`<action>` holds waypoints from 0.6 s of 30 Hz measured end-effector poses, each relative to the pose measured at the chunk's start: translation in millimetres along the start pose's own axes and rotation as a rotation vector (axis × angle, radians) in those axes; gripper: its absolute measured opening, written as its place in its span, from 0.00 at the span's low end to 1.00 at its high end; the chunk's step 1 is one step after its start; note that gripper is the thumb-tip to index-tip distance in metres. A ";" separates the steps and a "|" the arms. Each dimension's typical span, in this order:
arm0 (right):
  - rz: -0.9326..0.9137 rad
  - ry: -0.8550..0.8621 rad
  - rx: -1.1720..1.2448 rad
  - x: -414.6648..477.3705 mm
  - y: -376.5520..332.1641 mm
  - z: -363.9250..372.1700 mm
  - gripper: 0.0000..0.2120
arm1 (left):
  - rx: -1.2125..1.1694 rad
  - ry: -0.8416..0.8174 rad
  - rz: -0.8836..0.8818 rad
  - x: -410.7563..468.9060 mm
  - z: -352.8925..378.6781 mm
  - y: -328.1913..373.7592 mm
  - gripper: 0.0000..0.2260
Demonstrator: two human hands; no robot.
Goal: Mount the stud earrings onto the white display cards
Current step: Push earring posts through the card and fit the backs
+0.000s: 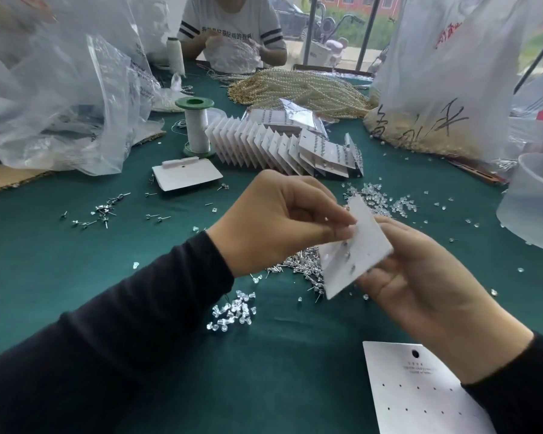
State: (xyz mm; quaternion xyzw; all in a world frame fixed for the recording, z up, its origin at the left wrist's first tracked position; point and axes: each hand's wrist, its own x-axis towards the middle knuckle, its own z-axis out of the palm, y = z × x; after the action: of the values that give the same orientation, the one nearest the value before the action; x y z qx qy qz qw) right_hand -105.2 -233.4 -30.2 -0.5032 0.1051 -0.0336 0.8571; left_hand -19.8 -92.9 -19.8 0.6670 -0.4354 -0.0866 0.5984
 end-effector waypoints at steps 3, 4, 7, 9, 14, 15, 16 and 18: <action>-0.010 0.024 -0.035 -0.8 0.0 -1.2 0.15 | 0.009 -0.042 -0.015 -0.1 0.4 -0.2 0.12; -0.007 0.034 -0.035 -1.5 -0.5 -0.9 0.15 | -0.001 -0.049 -0.027 -0.1 -0.4 -0.2 0.12; 0.008 0.058 -0.057 -2.9 -2.3 0.8 0.12 | -0.025 -0.065 -0.063 0.1 -2.0 -0.5 0.11; 0.012 0.077 -0.086 -3.4 -2.4 1.3 0.12 | -0.019 -0.074 -0.072 0.3 -2.2 -0.4 0.12; 0.018 0.114 -0.118 -2.1 -1.3 0.2 0.13 | -0.010 -0.095 -0.098 0.3 -1.1 -1.5 0.11; 0.014 0.111 -0.106 -1.9 -0.9 -0.2 0.14 | -0.013 -0.087 -0.104 0.3 -1.1 -2.3 0.10; 0.012 0.109 -0.095 -2.0 -0.9 -0.2 0.15 | -0.024 -0.077 -0.111 0.3 -1.4 -2.9 0.09; 0.008 0.097 -0.068 -2.8 -1.6 -0.1 0.13 | -0.054 -0.067 -0.128 0.1 -2.4 -3.4 0.08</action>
State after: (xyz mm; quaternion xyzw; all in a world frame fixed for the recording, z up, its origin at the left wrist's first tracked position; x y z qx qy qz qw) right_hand -107.9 -233.8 -28.5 -0.5295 0.1495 -0.0507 0.8335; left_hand -16.7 -91.6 -22.1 0.6738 -0.4091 -0.1586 0.5945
